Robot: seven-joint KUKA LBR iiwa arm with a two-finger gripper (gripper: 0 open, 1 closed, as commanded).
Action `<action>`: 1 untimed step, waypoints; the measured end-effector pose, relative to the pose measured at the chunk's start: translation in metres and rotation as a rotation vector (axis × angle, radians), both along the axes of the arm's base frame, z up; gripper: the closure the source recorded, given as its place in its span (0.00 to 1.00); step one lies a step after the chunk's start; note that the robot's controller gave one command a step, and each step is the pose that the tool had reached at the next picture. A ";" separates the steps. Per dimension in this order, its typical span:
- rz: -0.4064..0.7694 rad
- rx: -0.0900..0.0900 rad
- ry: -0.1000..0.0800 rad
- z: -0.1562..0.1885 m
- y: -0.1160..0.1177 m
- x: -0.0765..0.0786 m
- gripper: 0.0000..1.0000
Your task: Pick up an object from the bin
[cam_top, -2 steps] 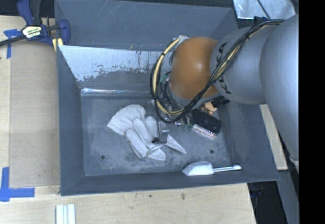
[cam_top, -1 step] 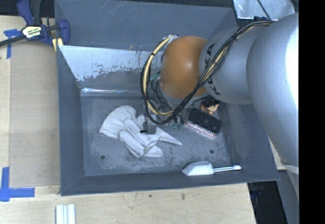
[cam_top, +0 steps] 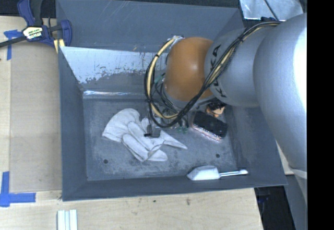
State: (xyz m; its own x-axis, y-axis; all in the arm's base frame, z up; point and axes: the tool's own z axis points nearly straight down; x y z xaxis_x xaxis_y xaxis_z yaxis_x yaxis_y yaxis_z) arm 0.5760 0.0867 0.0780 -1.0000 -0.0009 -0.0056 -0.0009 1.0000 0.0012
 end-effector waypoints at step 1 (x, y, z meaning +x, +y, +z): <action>-0.026 -0.001 0.003 0.120 0.004 0.013 1.00</action>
Offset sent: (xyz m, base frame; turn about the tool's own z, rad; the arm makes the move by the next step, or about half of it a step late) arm 0.0000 0.0000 0.0000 0.0000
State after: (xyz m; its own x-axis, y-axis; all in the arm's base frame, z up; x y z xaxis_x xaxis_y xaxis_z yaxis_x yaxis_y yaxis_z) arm 0.5889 0.0912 0.1982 -0.9997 0.0248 -0.0031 0.0248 0.9997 0.0006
